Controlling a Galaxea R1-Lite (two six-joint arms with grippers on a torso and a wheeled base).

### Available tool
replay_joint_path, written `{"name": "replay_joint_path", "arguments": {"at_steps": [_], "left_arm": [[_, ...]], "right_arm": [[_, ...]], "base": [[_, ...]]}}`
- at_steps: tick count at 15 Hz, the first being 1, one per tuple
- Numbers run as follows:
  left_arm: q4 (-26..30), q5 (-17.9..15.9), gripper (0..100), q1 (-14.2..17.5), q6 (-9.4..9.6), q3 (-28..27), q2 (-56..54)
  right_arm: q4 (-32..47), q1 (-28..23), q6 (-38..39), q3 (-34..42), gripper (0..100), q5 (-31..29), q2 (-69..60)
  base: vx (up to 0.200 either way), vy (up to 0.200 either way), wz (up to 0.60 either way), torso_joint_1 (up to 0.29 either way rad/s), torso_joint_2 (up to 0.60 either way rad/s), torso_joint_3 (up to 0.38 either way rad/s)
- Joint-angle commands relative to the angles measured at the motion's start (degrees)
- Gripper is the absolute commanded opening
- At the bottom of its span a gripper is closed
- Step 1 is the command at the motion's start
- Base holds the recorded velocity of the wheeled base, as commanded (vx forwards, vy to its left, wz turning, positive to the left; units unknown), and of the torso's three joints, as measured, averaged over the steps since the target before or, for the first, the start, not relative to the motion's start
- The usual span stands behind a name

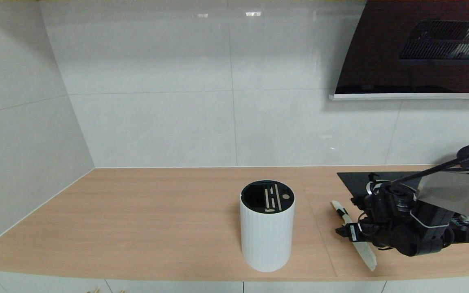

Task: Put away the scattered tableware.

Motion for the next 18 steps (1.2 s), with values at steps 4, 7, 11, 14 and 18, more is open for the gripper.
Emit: {"name": "replay_joint_path", "arguments": {"at_steps": [4, 7, 11, 14, 18], "left_arm": [[0.00, 0.01, 100, 0.02, 0.00, 0.00, -0.02], [0.00, 0.01, 100, 0.02, 0.00, 0.00, -0.02], [0.00, 0.01, 100, 0.02, -0.09, 0.00, -0.02], [0.00, 0.01, 100, 0.02, -0.18, 0.00, -0.02], [0.00, 0.01, 100, 0.02, -0.09, 0.00, -0.02]], "right_arm": [[0.07, -0.02, 0.01, -0.26, 100, -0.30, 0.39], [0.07, -0.02, 0.01, -0.26, 0, -0.30, 0.66], [-0.20, -0.02, -0.08, -0.26, 0, -0.30, 0.83], [-0.29, -0.20, 0.01, 0.01, 0, -0.39, 0.13], [-0.37, -0.20, 0.45, 1.94, 0, -1.09, -3.91]], "base": [[0.000, 0.000, 0.00, 0.000, 0.00, 0.000], [0.000, 0.000, 0.00, 0.000, 0.00, 0.000], [0.000, 0.000, 0.00, 0.000, 0.00, 0.000], [0.000, 0.000, 0.00, 0.000, 0.00, 0.000], [0.000, 0.000, 0.00, 0.000, 0.00, 0.000]]}}
